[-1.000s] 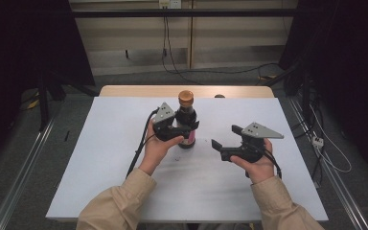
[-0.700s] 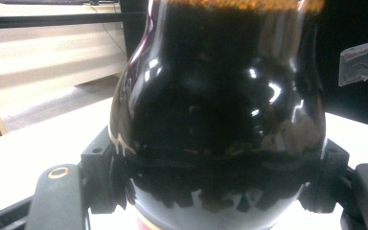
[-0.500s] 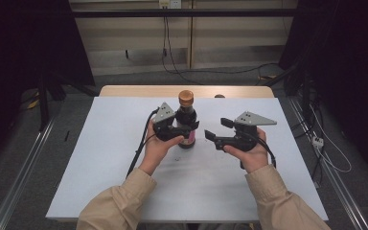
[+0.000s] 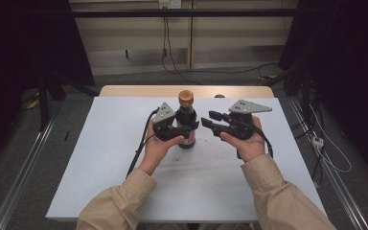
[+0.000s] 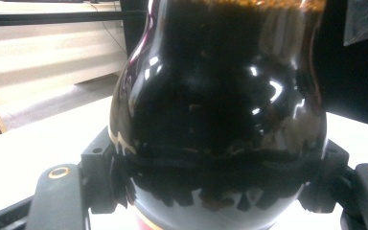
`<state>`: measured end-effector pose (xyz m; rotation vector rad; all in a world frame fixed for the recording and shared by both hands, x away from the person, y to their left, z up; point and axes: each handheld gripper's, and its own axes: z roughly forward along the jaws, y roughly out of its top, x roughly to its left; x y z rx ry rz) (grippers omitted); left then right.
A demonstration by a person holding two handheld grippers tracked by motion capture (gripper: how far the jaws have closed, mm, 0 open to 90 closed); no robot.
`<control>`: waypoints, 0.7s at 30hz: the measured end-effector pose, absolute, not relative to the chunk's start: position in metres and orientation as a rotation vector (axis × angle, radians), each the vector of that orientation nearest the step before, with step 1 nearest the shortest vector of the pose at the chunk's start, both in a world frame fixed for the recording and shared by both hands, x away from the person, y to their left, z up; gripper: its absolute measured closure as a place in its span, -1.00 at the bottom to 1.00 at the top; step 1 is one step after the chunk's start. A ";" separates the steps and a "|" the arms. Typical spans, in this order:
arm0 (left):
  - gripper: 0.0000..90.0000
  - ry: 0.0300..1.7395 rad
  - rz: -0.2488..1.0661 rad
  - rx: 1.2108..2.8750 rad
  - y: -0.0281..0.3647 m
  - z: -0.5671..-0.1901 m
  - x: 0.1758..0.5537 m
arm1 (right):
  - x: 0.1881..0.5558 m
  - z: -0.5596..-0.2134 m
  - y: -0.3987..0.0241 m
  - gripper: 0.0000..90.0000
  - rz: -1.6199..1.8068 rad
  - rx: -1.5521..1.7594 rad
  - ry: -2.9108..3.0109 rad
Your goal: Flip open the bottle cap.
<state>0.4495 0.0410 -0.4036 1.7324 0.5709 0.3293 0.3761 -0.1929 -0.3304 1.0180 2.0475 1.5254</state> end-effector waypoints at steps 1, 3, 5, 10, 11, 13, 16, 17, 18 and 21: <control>-0.41 0.570 0.329 1.732 0.041 -0.404 0.450 | 0.377 -0.328 -0.191 0.34 1.526 1.015 2.053; -0.41 0.572 0.329 1.731 0.041 -0.404 0.450 | 0.380 -0.325 -0.189 0.38 1.534 1.014 2.062; -0.41 0.570 0.330 1.734 0.041 -0.404 0.450 | 0.381 -0.322 -0.187 0.44 1.517 1.033 2.041; -0.41 0.573 0.329 1.735 0.041 -0.404 0.449 | 0.387 -0.318 -0.184 0.65 1.523 1.041 2.042; -0.41 0.573 0.329 1.735 0.041 -0.404 0.449 | 0.387 -0.317 -0.185 0.71 1.528 1.046 2.041; -0.41 0.574 0.327 1.734 0.041 -0.404 0.449 | 0.389 -0.316 -0.185 0.84 1.533 1.045 2.044; -0.41 0.574 0.326 1.735 0.041 -0.404 0.449 | 0.392 -0.314 -0.185 1.00 1.538 1.044 2.048; -0.41 0.574 0.326 1.736 0.041 -0.404 0.449 | 0.393 -0.313 -0.185 1.00 1.535 1.044 2.051; -0.41 0.575 0.325 1.736 0.041 -0.404 0.449 | 0.394 -0.313 -0.184 1.00 1.533 1.044 2.051; -0.40 0.573 0.326 1.739 0.041 -0.404 0.450 | 0.397 -0.311 -0.183 1.00 1.530 1.037 2.060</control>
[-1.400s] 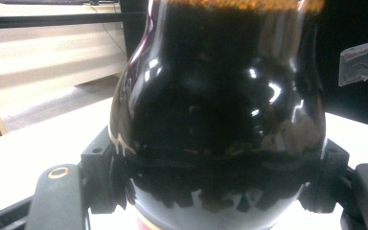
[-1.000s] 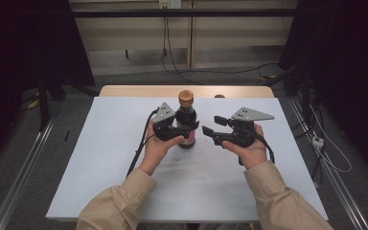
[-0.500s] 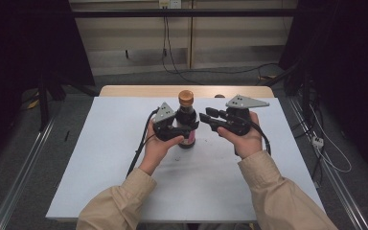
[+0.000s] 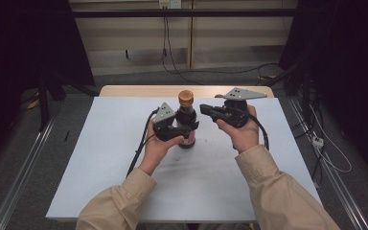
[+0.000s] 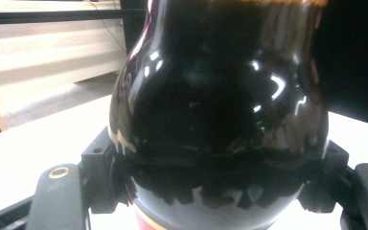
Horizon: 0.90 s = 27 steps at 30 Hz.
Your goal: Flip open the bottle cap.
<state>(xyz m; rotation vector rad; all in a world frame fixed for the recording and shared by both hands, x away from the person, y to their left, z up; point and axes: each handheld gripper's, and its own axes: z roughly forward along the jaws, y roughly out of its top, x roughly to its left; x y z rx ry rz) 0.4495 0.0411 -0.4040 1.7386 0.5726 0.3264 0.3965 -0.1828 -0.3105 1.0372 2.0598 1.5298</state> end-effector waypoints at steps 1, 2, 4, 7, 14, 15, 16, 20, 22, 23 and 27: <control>-0.40 0.570 0.328 1.740 0.041 -0.404 0.450 | 0.398 -0.310 -0.182 1.00 1.531 1.031 2.066; -0.40 0.572 0.327 1.740 0.041 -0.404 0.450 | 0.398 -0.309 -0.182 1.00 1.534 1.031 2.070; -0.40 0.572 0.325 1.741 0.041 -0.404 0.450 | 0.400 -0.307 -0.180 1.00 1.533 1.026 2.081; -0.40 0.572 0.325 1.743 0.041 -0.404 0.450 | 0.403 -0.306 -0.178 1.00 1.533 1.024 2.100; -0.40 0.579 0.318 1.732 0.040 -0.405 0.449 | 0.408 -0.300 -0.174 1.00 1.507 1.003 2.122; -0.40 0.580 0.318 1.732 0.040 -0.405 0.449 | 0.408 -0.299 -0.174 1.00 1.502 0.999 2.123; -0.40 0.581 0.318 1.733 0.040 -0.405 0.449 | 0.409 -0.298 -0.174 1.00 1.499 0.998 2.123; -0.40 0.582 0.316 1.736 0.040 -0.406 0.449 | 0.412 -0.295 -0.172 1.00 1.491 0.991 2.125; -0.40 0.580 0.321 1.739 0.040 -0.406 0.449 | 0.413 -0.294 -0.171 1.00 1.494 0.988 2.124; -0.39 0.579 0.324 1.741 0.040 -0.406 0.449 | 0.413 -0.293 -0.170 1.00 1.495 0.984 2.124; -0.38 0.570 0.332 1.750 0.040 -0.406 0.449 | 0.413 -0.290 -0.168 1.00 1.487 0.976 2.124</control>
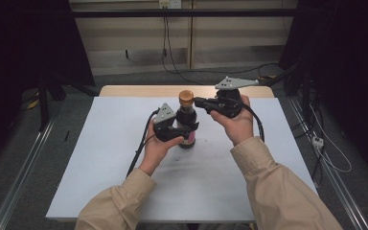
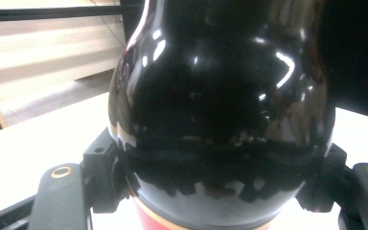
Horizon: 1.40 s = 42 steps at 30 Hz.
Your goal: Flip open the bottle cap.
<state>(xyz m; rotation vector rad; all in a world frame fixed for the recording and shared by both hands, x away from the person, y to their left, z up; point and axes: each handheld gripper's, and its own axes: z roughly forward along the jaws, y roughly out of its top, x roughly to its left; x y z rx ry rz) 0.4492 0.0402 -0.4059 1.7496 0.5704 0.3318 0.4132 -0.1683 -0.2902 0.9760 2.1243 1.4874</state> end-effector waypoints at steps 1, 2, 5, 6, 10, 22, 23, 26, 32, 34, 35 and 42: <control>-0.38 0.569 0.333 1.752 0.040 -0.406 0.449 | 0.413 -0.289 -0.168 1.00 1.488 0.972 2.124; -0.37 0.568 0.334 1.754 0.040 -0.406 0.449 | 0.413 -0.289 -0.168 1.00 1.486 0.967 2.126; -0.36 0.565 0.344 1.762 0.040 -0.406 0.449 | 0.414 -0.287 -0.167 1.00 1.478 0.957 2.129; -0.35 0.564 0.345 1.763 0.040 -0.406 0.449 | 0.414 -0.286 -0.166 1.00 1.474 0.956 2.132; -0.34 0.559 0.355 1.772 0.040 -0.405 0.448 | 0.414 -0.285 -0.166 1.00 1.463 0.953 2.137; -0.30 0.571 0.378 1.780 0.039 -0.406 0.447 | 0.414 -0.282 -0.163 1.00 1.431 0.942 2.140; -0.30 0.572 0.378 1.781 0.039 -0.406 0.447 | 0.414 -0.282 -0.163 1.00 1.429 0.940 2.141; -0.30 0.569 0.377 1.783 0.039 -0.406 0.448 | 0.414 -0.282 -0.163 1.00 1.433 0.944 2.143; -0.29 0.566 0.376 1.787 0.040 -0.406 0.448 | 0.414 -0.281 -0.161 1.00 1.426 0.944 2.143; -0.29 0.566 0.377 1.787 0.040 -0.406 0.448 | 0.414 -0.281 -0.161 1.00 1.420 0.932 2.147; -0.29 0.568 0.379 1.787 0.040 -0.406 0.447 | 0.414 -0.281 -0.161 1.00 1.421 0.930 2.145; -0.30 0.494 0.474 1.832 0.021 -0.403 0.435 | 0.408 -0.244 -0.152 1.00 1.531 0.838 2.046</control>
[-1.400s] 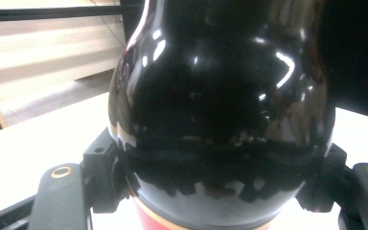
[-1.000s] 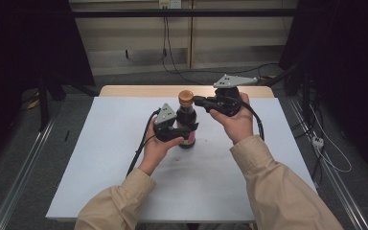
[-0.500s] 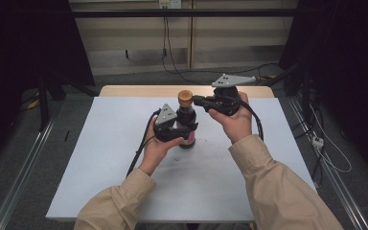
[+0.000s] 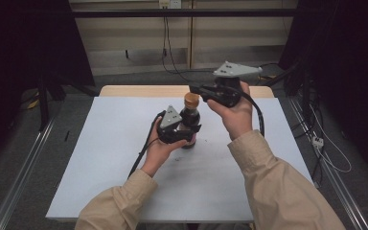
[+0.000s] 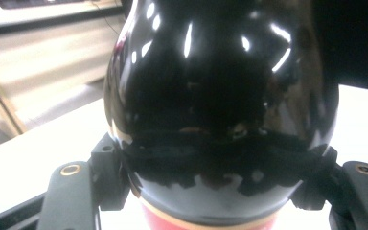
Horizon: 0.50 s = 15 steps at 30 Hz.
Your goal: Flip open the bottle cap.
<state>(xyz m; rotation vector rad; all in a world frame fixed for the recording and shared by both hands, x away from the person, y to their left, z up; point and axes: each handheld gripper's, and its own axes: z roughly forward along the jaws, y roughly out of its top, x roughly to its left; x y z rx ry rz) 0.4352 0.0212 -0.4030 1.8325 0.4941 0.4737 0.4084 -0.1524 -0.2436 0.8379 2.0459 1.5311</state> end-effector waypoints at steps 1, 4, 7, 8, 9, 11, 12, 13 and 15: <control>-0.30 0.478 0.483 1.850 0.017 -0.402 0.433 | 0.408 -0.237 -0.145 1.00 1.502 0.819 2.068; -0.30 0.509 0.476 1.854 0.020 -0.401 0.435 | 0.408 -0.229 -0.139 1.00 1.474 0.816 2.066; -0.30 0.549 0.424 1.820 0.031 -0.403 0.441 | 0.407 -0.237 -0.149 1.00 1.477 0.839 2.056; -0.30 0.564 0.413 1.808 0.033 -0.404 0.442 | 0.407 -0.241 -0.152 1.00 1.477 0.857 2.054; -0.30 0.567 0.408 1.803 0.034 -0.405 0.443 | 0.408 -0.244 -0.156 1.00 1.481 0.871 2.052; -0.31 0.565 0.407 1.801 0.034 -0.405 0.443 | 0.409 -0.249 -0.161 1.00 1.476 0.886 2.049; -0.31 0.570 0.413 1.800 0.034 -0.405 0.443 | 0.409 -0.251 -0.163 1.00 1.476 0.892 2.046; -0.31 0.575 0.411 1.797 0.034 -0.405 0.443 | 0.410 -0.253 -0.165 1.00 1.480 0.898 2.046; -0.31 0.575 0.407 1.797 0.035 -0.405 0.444 | 0.410 -0.257 -0.167 1.00 1.480 0.902 2.050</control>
